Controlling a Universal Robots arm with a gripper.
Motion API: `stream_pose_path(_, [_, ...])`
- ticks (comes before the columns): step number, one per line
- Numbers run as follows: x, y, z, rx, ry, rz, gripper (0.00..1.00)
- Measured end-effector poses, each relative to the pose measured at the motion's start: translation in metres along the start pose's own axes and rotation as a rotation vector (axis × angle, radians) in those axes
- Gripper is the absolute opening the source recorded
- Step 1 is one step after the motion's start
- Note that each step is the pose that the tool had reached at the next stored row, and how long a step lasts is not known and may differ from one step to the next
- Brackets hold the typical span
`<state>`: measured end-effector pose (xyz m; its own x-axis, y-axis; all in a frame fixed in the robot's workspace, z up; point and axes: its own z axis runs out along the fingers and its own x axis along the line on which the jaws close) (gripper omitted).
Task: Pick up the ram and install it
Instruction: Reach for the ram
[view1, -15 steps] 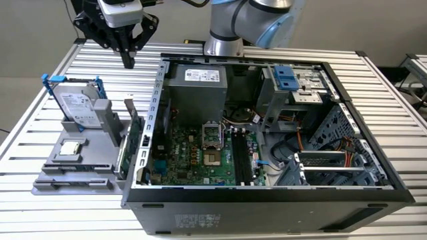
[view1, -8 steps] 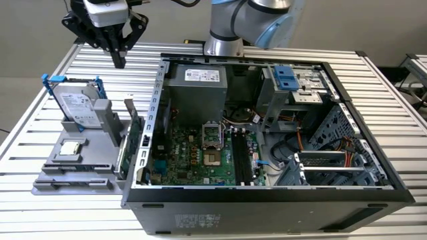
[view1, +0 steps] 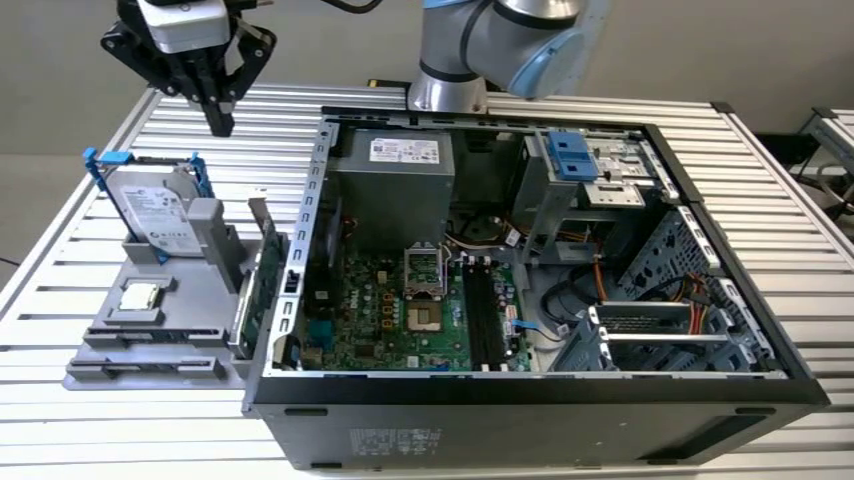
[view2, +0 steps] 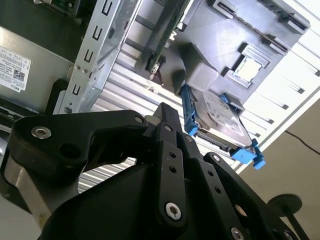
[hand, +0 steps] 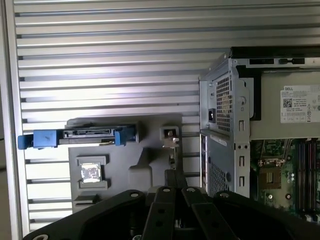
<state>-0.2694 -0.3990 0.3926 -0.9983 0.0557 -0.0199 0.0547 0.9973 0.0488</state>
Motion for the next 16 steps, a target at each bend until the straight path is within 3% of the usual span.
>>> stream_pose_path(6, [0.0082, -0.0005, -0.0001, -0.0001, -0.0001, 0.000, 0.00])
stream_pose_path(16, [0.0139, -0.0008, -0.0002, -0.0001, 0.0000, 0.000, 0.00])
